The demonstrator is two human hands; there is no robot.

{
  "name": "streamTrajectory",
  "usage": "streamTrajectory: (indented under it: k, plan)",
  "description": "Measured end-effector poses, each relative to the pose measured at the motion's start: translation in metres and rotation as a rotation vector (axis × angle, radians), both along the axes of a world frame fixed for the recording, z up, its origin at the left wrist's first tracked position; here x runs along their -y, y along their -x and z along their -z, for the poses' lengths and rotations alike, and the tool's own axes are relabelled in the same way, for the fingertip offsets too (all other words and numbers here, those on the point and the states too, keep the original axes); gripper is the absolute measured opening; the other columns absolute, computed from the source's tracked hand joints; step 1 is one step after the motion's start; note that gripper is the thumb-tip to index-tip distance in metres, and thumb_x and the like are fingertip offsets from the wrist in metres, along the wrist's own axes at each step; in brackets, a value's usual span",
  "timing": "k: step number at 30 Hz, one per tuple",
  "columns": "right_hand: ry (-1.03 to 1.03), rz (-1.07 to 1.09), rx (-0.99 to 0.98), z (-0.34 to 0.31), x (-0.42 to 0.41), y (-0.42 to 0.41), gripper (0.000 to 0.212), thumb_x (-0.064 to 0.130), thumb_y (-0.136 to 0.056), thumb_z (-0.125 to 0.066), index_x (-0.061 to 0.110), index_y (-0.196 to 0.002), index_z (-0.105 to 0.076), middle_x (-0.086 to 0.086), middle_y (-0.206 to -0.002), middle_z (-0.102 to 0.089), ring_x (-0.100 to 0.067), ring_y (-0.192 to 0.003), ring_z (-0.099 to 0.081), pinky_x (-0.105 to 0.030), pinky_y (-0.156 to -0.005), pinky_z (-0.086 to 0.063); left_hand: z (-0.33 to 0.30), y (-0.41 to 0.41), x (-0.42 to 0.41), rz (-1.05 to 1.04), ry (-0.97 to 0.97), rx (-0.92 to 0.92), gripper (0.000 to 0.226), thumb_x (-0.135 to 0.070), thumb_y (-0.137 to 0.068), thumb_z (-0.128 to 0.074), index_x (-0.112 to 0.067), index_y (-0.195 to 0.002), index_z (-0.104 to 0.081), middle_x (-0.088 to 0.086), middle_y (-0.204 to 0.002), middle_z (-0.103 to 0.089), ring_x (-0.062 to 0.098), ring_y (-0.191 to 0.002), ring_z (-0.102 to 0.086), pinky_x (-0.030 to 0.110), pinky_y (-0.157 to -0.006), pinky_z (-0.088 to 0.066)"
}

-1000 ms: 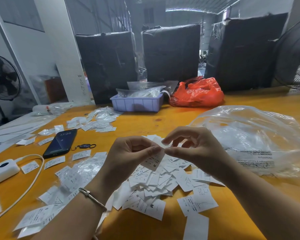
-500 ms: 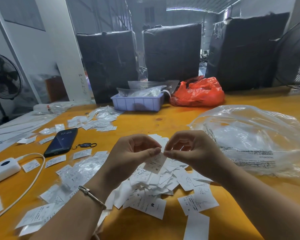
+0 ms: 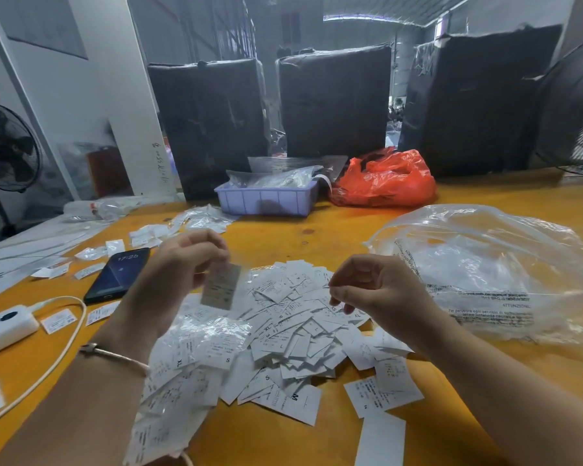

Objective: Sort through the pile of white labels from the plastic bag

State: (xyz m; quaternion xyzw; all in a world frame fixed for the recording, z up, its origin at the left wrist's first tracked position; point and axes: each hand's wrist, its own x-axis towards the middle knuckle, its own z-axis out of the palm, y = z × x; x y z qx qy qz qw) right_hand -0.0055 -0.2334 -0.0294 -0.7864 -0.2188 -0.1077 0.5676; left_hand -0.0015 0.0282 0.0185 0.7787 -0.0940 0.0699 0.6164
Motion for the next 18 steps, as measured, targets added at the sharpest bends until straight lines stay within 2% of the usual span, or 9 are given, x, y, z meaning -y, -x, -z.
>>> streamTrajectory:
  k: [2, 4, 7, 9, 12, 14, 16, 18]
  plan:
    - [0.016, 0.007, -0.012, 0.002, 0.001, -0.001, 0.009, -0.003, -0.082, -0.068, 0.005, -0.079, -0.069, -0.005, -0.07, -0.072, -0.014, -0.062, -0.066, -0.024, -0.06, -0.055, -0.002, -0.002, -0.008, -0.105, -0.084, -0.021, 0.007, -0.02, -0.062, -0.054, -0.02, -0.06, -0.06, 0.001, -0.066, -0.055, 0.022, -0.074, -0.048, 0.032, -0.066, -0.036]
    - [0.025, 0.014, -0.019, 0.003, 0.001, -0.003, 0.01, -0.003, -0.082, -0.068, 0.007, -0.078, -0.069, -0.004, -0.069, -0.072, -0.014, -0.061, -0.066, -0.023, -0.059, -0.054, 0.001, -0.006, -0.013, -0.146, -0.282, -0.112, 0.01, -0.021, -0.062, -0.054, -0.018, -0.054, -0.059, 0.005, -0.069, -0.057, 0.026, -0.074, -0.048, 0.033, -0.068, -0.039]
    - [0.042, 0.019, -0.028, 0.004, 0.002, -0.004, 0.011, -0.003, -0.082, -0.068, 0.008, -0.078, -0.069, -0.005, -0.07, -0.072, -0.016, -0.062, -0.067, -0.022, -0.058, -0.053, 0.011, -0.017, -0.021, -0.146, -0.485, -0.258, 0.042, -0.009, -0.083, -0.055, -0.019, -0.042, -0.059, 0.002, -0.063, -0.061, 0.026, -0.073, -0.049, 0.035, -0.068, -0.039]
    - [0.065, 0.022, -0.03, 0.005, 0.001, -0.004, 0.011, -0.001, -0.082, -0.068, 0.009, -0.078, -0.069, -0.004, -0.07, -0.072, -0.018, -0.065, -0.068, -0.024, -0.059, -0.055, 0.016, -0.022, -0.026, -0.185, -0.545, -0.276, 0.043, -0.008, -0.084, -0.059, -0.018, -0.042, -0.063, -0.001, -0.06, -0.06, 0.023, -0.071, -0.049, 0.032, -0.065, -0.039]
    - [0.116, 0.029, -0.03, 0.007, 0.0, -0.003, 0.011, 0.001, -0.083, -0.068, 0.01, -0.078, -0.069, -0.003, -0.07, -0.072, -0.017, -0.063, -0.067, -0.025, -0.059, -0.056, 0.02, -0.024, -0.029, -0.239, -0.648, -0.284, 0.025, -0.013, -0.079, -0.071, -0.018, -0.055, -0.074, 0.004, -0.078, -0.071, 0.025, -0.081, -0.063, 0.029, -0.063, -0.047]
    - [0.136, 0.023, -0.038, 0.007, -0.001, -0.003, 0.011, 0.0, -0.083, -0.067, 0.01, -0.077, -0.069, -0.003, -0.068, -0.071, -0.011, -0.058, -0.065, -0.02, -0.056, -0.052, 0.022, -0.023, -0.029, -0.241, -0.734, -0.288, 0.015, -0.015, -0.077, -0.075, -0.022, -0.064, -0.078, 0.001, -0.081, -0.074, 0.024, -0.084, -0.066, 0.028, -0.062, -0.05]
    - [0.149, 0.016, -0.043, 0.008, -0.002, -0.003, 0.011, 0.0, -0.083, -0.067, 0.009, -0.077, -0.069, -0.003, -0.068, -0.071, -0.007, -0.057, -0.063, -0.018, -0.056, -0.051, 0.023, -0.023, -0.029, -0.242, -0.787, -0.262, 0.012, -0.017, -0.074, -0.08, -0.029, -0.072, -0.078, -0.006, -0.085, -0.072, 0.017, -0.087, -0.064, 0.027, -0.064, -0.047]
    - [0.175, 0.023, -0.052, 0.009, -0.003, -0.003, 0.011, 0.001, -0.084, -0.066, 0.009, -0.078, -0.069, -0.003, -0.068, -0.071, -0.008, -0.059, -0.064, -0.019, -0.058, -0.052, 0.024, -0.024, -0.028, -0.261, -0.81, -0.218, 0.018, -0.021, -0.072, -0.083, -0.034, -0.083, -0.076, -0.009, -0.095, -0.067, 0.014, -0.094, -0.061, 0.027, -0.067, -0.045]
